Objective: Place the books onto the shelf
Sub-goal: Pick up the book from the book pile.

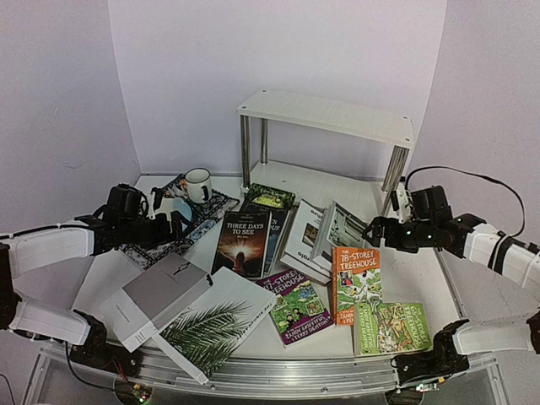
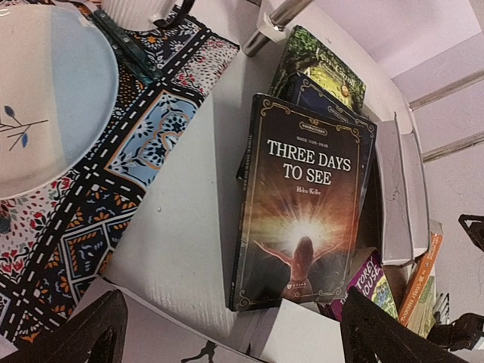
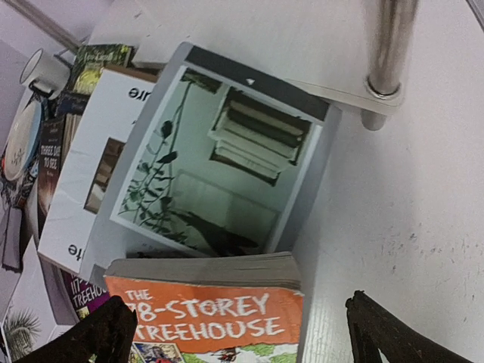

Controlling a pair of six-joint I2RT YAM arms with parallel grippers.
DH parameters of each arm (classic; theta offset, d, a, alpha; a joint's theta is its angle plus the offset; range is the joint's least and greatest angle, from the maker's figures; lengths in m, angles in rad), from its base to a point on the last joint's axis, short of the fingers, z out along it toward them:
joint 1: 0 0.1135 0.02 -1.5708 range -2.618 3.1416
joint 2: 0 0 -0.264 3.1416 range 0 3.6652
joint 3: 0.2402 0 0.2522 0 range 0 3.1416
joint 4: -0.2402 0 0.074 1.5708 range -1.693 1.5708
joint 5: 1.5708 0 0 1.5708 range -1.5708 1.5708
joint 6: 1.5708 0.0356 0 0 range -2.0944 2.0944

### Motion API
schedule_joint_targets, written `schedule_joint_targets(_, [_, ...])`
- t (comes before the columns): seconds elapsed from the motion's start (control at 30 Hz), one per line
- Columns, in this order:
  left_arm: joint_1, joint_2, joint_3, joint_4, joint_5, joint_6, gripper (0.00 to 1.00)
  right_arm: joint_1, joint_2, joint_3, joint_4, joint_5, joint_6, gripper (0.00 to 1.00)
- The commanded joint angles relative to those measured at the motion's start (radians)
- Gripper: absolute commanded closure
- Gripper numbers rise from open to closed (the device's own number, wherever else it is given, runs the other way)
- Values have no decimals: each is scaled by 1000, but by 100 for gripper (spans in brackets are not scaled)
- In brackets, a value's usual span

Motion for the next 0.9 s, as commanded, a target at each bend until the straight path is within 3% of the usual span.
schedule_joint_targets(0.0, [-29, -11, 61, 32, 32, 24, 0, 108, 16, 73, -89, 89, -24, 2])
schedule_joint_targets(0.43, [-28, -26, 72, -46, -117, -33, 0, 585, 159, 177, -10, 174, -143, 2])
schedule_joint_targets(0.5, [7, -3, 82, -69, -85, -53, 0, 663, 179, 173, 6, 180, -200, 2])
schedule_joint_targets(0.63, [155, 45, 62, -50, 121, -82, 0, 828, 236, 172, 8, 302, -363, 2])
schedule_joint_targets(0.77, [162, 37, 60, -50, 97, -68, 0, 951, 271, 156, 100, 489, -531, 2])
schedule_joint_targets(0.87, [162, 28, 60, -50, 84, -64, 0, 966, 274, 106, 201, 448, -643, 2])
